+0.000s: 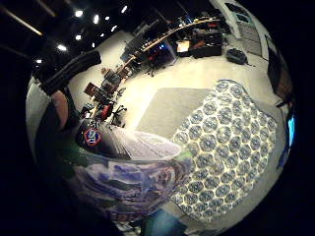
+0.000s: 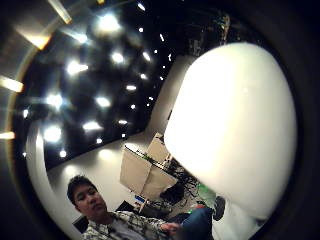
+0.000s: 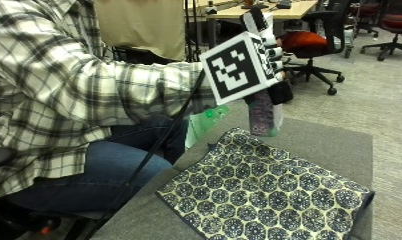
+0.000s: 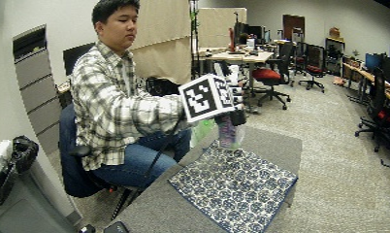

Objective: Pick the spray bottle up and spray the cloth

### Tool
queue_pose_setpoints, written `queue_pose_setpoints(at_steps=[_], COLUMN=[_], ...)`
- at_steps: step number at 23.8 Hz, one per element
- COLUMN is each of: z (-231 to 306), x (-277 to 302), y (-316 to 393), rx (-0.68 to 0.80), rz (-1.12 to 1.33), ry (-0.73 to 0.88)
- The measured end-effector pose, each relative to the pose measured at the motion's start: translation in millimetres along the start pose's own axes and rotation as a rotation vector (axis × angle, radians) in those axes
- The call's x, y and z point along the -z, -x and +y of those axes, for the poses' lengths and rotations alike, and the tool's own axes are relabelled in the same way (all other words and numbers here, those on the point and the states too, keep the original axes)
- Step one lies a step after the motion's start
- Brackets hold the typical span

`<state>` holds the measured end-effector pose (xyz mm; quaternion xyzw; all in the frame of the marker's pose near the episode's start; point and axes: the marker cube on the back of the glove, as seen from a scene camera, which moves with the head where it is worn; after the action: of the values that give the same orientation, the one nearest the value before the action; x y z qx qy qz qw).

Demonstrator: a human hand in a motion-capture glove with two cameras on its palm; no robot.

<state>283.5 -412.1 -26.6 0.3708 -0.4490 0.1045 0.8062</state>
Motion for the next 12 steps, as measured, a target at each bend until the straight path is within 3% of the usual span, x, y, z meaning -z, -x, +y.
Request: queue_pose_setpoints(at_steps=[12], z=[-30.6], x=[-89.1], y=[-77.2], rx=[-0.031], rz=[-0.075], ry=[0.071])
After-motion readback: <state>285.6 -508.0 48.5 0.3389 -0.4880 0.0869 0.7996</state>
